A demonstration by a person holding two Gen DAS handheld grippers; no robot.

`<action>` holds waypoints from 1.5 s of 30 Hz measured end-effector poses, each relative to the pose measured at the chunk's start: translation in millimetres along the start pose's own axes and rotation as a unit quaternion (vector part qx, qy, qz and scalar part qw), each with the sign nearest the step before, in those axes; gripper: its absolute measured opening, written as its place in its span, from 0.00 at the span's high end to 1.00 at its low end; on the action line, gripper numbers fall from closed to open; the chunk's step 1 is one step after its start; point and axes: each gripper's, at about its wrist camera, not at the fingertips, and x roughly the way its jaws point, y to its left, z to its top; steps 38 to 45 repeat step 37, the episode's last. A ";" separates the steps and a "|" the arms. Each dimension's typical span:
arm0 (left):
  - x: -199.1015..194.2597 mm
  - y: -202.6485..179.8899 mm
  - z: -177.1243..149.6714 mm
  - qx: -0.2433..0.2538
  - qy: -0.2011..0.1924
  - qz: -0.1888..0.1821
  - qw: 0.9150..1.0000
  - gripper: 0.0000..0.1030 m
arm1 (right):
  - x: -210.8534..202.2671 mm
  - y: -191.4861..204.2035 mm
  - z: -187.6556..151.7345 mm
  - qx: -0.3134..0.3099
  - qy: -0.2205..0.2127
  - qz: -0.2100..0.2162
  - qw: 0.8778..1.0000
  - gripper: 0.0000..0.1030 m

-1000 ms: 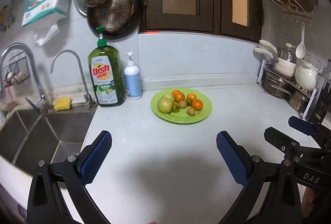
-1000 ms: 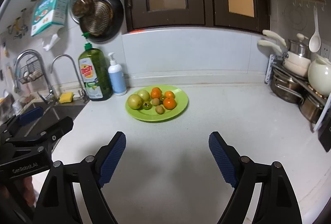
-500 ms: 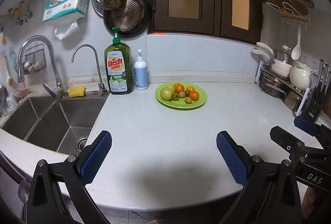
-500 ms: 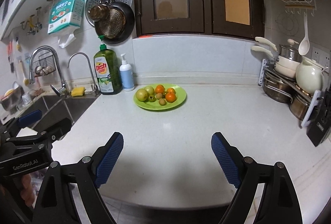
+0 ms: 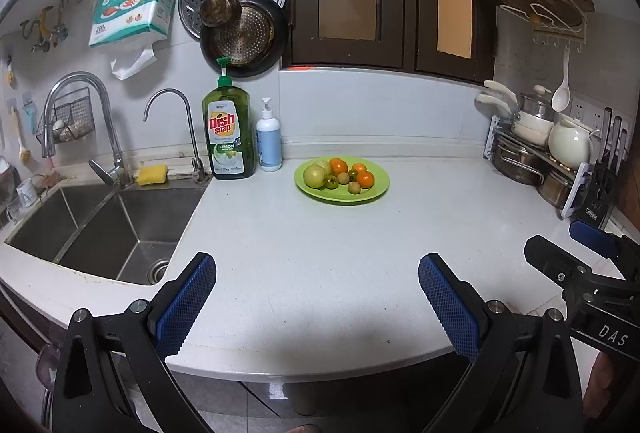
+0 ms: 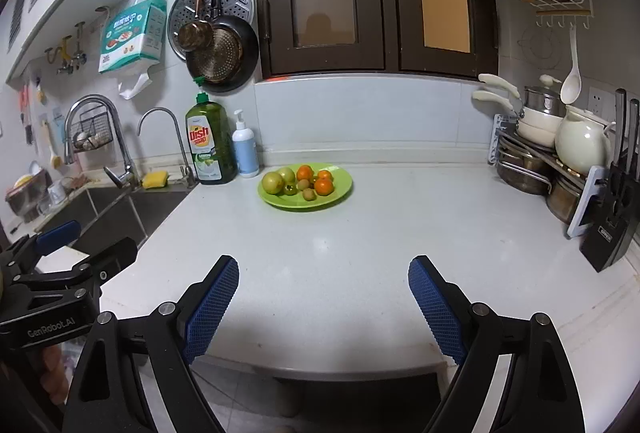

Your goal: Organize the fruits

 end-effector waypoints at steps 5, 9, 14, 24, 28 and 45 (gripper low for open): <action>-7.5 -1.7 -1.9 0.001 -0.005 0.003 1.000 0.00 | -5.5 -0.5 -1.4 0.000 -0.002 0.003 1.000 0.15; -12.0 -2.4 -4.1 0.000 -0.008 0.005 1.000 0.00 | -8.5 -1.2 -1.9 -0.002 -0.005 0.004 1.000 0.15; -16.5 -2.6 -5.9 -0.001 -0.010 0.006 1.000 0.00 | -11.7 -2.1 -3.3 -0.003 -0.007 0.006 1.000 0.15; -20.8 -0.6 -8.0 -0.003 -0.012 0.007 1.000 0.00 | -17.0 0.2 -5.1 -0.006 -0.010 0.007 1.000 0.15; -21.4 -0.5 -8.4 -0.003 -0.013 0.006 1.000 0.00 | -17.8 0.1 -5.1 -0.006 -0.010 0.007 1.000 0.15; -24.1 2.0 -9.8 -0.007 -0.013 0.006 1.000 0.00 | -19.3 1.2 -5.1 -0.007 -0.011 0.006 1.000 0.15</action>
